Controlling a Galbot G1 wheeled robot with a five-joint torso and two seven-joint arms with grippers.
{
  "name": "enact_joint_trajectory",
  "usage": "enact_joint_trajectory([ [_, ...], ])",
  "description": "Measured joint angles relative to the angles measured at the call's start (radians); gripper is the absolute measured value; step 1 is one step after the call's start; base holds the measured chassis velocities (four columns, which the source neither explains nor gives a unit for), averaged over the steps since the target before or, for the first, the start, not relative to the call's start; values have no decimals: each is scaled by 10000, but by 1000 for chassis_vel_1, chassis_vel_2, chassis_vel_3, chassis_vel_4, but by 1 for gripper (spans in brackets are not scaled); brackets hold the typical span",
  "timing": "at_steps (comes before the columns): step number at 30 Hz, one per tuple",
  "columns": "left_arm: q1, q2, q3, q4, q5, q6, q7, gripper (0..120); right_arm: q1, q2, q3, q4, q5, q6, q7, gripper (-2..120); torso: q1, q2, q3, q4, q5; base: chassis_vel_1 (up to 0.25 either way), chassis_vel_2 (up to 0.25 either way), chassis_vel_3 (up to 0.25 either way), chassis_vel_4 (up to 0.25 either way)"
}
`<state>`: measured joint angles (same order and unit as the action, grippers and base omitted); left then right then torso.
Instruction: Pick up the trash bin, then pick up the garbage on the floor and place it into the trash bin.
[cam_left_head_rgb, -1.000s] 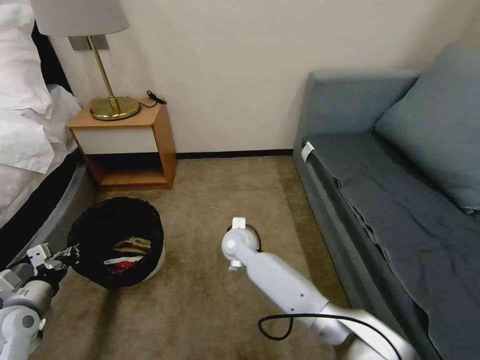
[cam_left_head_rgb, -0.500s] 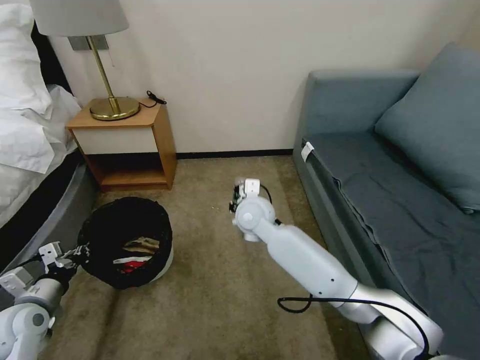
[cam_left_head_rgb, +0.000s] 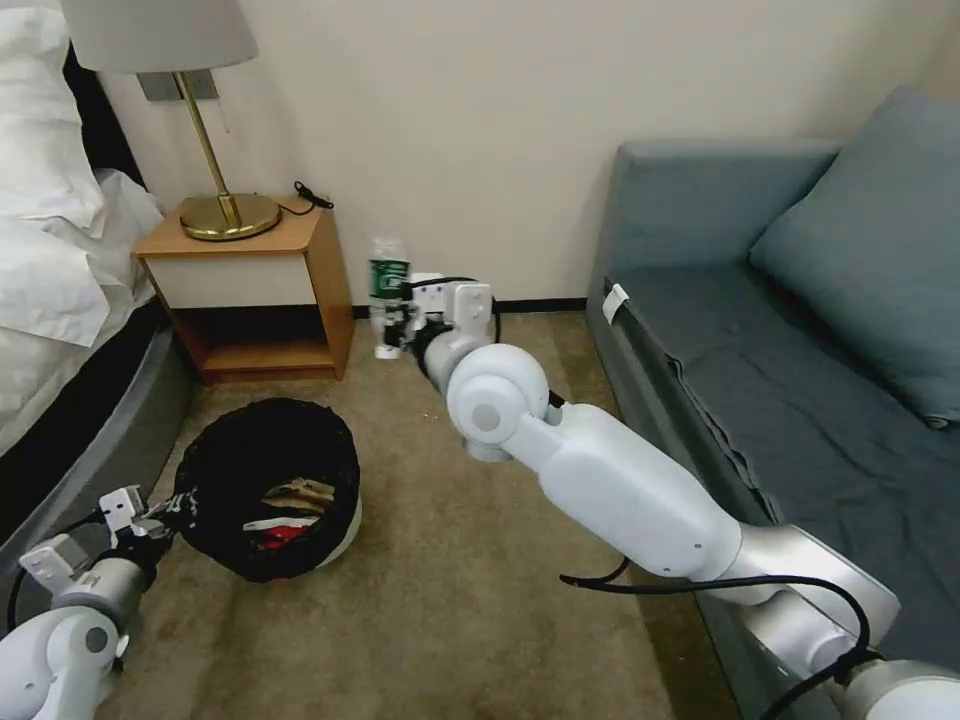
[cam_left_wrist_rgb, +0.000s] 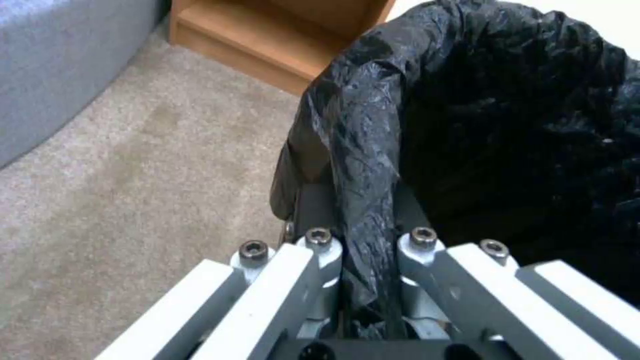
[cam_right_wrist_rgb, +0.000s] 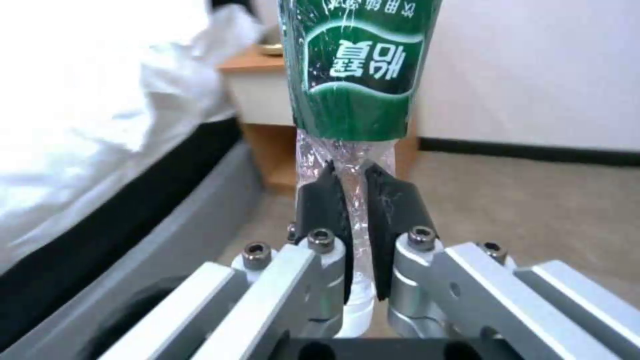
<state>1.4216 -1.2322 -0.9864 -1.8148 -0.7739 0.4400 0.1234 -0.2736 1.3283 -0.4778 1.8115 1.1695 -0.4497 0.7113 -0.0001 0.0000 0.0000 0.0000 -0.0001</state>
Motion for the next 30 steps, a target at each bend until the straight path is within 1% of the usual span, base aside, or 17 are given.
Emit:
enact_joint_trajectory([
  [1, 0, 0, 0, 0, 0, 0, 0, 4, 0, 0, 0, 0, 0, 0, 0, 4, 0, 0, 0, 0, 0, 0, 0, 0, 0],
  [4, 23, 60, 11, -47, -5, 19, -1, 4, -169, 7, -510, 50, -625, 132, -589, 4, 0, 0, 0, 0, 0, 0, 0, 0, 0],
  [5, 23, 60, 11, -47, -5, 19, -1, 4, -169, 7, -510, 50, -625, 132, -589, 4, 0, 0, 0, 0, 0, 0, 0, 0, 0],
  [9, 33, 87, 16, -72, -15, 30, -1, 4, -476, 125, -1038, -76, -1331, 289, -1128, 4, 1, -1, 0, 0, 0, 0, 0, 0, 0],
  [12, 40, 92, 16, -73, -20, 33, -1, 4, -525, 152, -1112, -122, -1446, 304, -1188, 4, 0, 0, 0, 0, 0, 0, 0, 0, 0],
  [13, 46, 120, 11, -76, -41, 41, -2, 4, -679, 240, -1399, -283, -1791, 350, -1396, 4, 1, 0, 0, 0, -1, 0, 0, 0, 0],
  [21, 17, 155, 3, -63, -89, 65, -1, 4, -804, 441, -1940, -442, -2013, 372, -1520, 4, 0, -1, 0, 1, 0, 0, 0, 0, 0],
  [25, 12, 157, 6, -47, -118, 69, -1, 4, -1229, 497, -2223, -557, -2282, 398, -1606, 4, 0, -1, 0, 0, -1, 0, 0, 0, 0],
  [30, 40, 194, 9, -28, -133, 70, 11, 4, -1389, 531, -2387, -619, -2424, 419, -1693, 4, 1, 0, 0, -1, -1, 0, 0, 0, 0],
])
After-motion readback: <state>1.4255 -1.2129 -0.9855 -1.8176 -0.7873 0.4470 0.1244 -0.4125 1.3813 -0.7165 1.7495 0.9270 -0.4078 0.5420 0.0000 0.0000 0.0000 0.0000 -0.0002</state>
